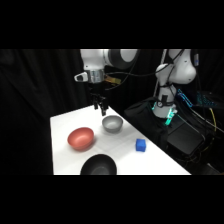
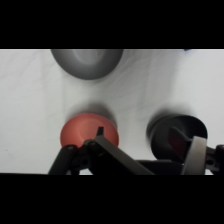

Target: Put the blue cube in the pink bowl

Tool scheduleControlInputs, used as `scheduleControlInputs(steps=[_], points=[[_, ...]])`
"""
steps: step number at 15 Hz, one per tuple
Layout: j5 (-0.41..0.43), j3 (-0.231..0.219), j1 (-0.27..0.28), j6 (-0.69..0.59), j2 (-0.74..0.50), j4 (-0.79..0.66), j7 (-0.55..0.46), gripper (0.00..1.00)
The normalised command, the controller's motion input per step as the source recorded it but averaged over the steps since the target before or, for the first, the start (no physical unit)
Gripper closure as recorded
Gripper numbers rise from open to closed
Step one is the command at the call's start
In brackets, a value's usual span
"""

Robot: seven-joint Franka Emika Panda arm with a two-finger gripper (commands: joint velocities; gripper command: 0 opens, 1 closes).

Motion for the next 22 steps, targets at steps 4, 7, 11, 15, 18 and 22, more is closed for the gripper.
scheduleControlInputs(steps=[4, 7, 11, 15, 18, 22], points=[[-0.088, 0.051, 0.046, 0.05, -0.14, -0.15, 0.21, 0.00], [-0.139, 0.080, 0.105, 0.12, -0.27, -0.30, 0.33, 0.00], [-0.159, 0.075, 0.103, 0.17, -0.31, -0.37, 0.34, 0.00], [-0.156, 0.089, 0.100, 0.16, -0.41, -0.42, 0.36, 0.00], [-0.086, 0.113, 0.097, 0.13, -0.40, -0.39, 0.37, 0.00], [0.005, 0.121, 0.093, 0.16, -0.29, -0.30, 0.34, 0.00]])
